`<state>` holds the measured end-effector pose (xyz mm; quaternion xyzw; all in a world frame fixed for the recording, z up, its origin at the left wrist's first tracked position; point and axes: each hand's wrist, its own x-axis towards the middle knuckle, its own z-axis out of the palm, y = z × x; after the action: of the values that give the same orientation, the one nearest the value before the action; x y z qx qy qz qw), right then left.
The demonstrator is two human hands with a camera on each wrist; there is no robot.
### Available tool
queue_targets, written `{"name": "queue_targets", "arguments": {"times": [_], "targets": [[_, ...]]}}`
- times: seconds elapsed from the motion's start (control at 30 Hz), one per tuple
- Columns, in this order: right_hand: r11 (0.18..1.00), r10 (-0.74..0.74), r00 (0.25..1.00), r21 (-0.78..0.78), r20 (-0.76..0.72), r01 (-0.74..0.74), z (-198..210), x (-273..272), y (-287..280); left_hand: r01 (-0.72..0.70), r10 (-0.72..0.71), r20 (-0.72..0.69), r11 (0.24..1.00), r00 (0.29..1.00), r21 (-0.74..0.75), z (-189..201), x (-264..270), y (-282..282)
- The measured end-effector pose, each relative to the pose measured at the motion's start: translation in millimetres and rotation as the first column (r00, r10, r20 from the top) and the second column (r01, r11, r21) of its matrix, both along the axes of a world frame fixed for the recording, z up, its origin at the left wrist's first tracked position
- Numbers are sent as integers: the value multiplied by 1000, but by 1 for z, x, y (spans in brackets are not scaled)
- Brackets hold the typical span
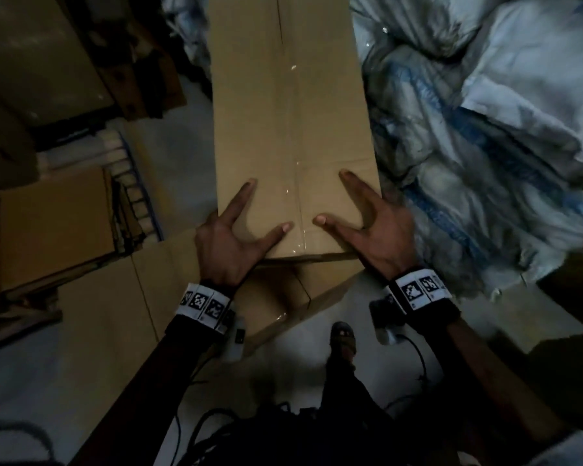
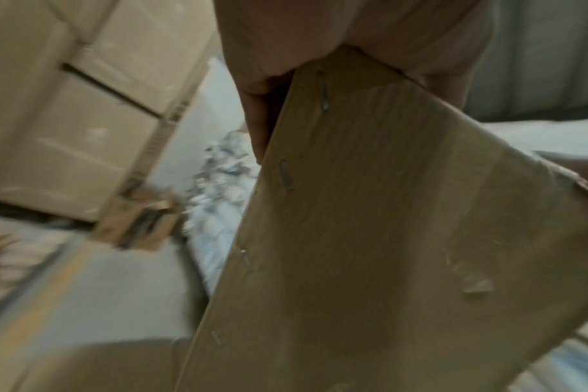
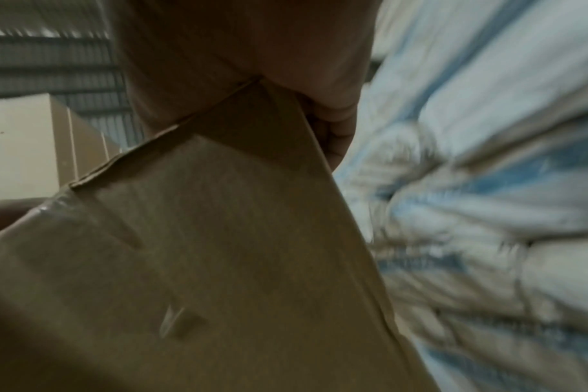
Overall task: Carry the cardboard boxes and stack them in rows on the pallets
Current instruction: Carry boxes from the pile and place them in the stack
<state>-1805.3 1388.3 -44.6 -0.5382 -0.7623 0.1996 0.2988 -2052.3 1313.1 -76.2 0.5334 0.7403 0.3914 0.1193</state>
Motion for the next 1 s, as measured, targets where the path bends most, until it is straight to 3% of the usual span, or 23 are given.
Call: {"name": "queue_targets", "arguments": {"times": [0.17, 0.47, 0.6, 0.8, 1.0], "targets": [[990, -98, 995, 94, -22, 100, 41, 7, -75, 90, -86, -26, 982, 996, 169, 37, 2, -50], [936, -235, 971, 261, -32, 235, 95, 46, -192, 242, -250, -7, 927, 968, 288, 91, 42, -122], [905, -342, 939, 261, -21, 336, 108, 77, -259, 346, -367, 8, 884, 930, 315, 108, 74, -162], [803, -524, 846, 275, -97, 529, 112, 125, -396, 524, -547, -38, 777, 836, 350, 121, 134, -241], [632, -715, 688, 305, -125, 713, 114, 167, -580, 698, -696, -141, 643, 704, 314, 127, 200, -370]]}}
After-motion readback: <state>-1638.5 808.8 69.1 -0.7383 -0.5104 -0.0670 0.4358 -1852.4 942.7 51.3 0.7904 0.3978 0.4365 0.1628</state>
